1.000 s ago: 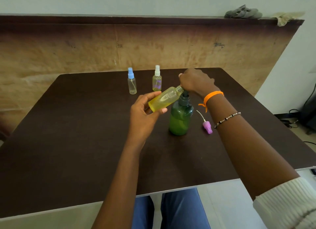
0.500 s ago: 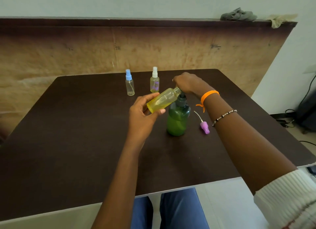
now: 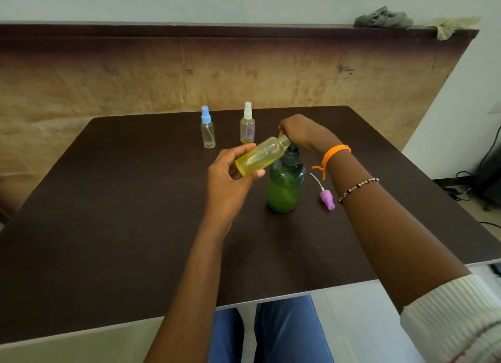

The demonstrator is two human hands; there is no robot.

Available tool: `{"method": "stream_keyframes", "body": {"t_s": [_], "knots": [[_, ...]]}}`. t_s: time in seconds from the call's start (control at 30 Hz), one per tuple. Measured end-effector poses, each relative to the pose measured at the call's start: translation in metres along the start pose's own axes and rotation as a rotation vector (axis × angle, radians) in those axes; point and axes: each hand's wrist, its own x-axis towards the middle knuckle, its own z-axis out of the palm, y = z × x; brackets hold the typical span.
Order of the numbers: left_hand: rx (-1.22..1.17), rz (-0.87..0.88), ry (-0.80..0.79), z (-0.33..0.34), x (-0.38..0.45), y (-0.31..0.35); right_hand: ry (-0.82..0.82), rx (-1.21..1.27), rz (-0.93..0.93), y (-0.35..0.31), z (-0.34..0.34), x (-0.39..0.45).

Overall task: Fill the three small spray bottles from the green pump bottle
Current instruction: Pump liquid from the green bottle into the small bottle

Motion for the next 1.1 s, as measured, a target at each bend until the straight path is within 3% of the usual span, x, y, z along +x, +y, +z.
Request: {"method": "stream_keyframes", "body": {"t_s": [0.67,0.97,1.1], "knots": [[-0.008,-0.002,0.002,0.001,0.001,0.000,0.137,0.101,-0.004,0.000,0.000,-0.005],[-0.002,-0.005,0.016,0.003,-0.001,-0.005,0.041,0.090,0.026,0.002,0.008,-0.006],[-0.020,-0.018,0.018,0.002,0.001,-0.004,0.120,0.074,0.053,0.003,0.004,-0.002]]}}
